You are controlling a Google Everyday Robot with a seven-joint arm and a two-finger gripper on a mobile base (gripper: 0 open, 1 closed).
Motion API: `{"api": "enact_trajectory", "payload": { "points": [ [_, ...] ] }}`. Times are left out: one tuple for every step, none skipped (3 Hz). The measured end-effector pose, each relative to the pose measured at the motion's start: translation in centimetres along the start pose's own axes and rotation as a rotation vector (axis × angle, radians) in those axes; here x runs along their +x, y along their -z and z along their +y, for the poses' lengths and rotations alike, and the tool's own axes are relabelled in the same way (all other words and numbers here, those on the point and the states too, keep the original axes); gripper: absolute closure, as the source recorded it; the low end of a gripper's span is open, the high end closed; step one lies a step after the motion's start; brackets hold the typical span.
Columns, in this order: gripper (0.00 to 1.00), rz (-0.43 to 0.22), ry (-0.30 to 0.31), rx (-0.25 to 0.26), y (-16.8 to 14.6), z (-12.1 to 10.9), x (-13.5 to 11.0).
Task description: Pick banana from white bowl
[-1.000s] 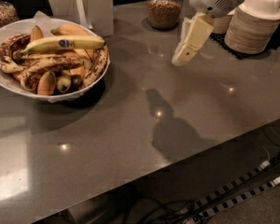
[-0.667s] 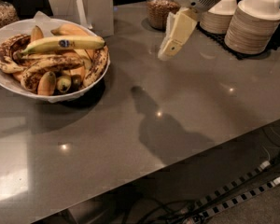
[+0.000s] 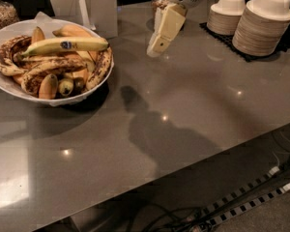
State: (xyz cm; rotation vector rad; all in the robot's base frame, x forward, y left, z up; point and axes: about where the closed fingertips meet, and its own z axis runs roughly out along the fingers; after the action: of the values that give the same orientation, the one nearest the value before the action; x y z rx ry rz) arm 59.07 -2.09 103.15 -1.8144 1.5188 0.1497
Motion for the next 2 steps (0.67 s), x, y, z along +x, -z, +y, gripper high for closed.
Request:
{"api": "enact_trajectory", "payload": {
  "points": [
    [0.0, -0.029, 0.024, -0.01, -1.9, -0.9, -1.0],
    [0.0, -0.084, 0.054, -0.03, -4.7, -2.2, -3.2]
  ]
}}
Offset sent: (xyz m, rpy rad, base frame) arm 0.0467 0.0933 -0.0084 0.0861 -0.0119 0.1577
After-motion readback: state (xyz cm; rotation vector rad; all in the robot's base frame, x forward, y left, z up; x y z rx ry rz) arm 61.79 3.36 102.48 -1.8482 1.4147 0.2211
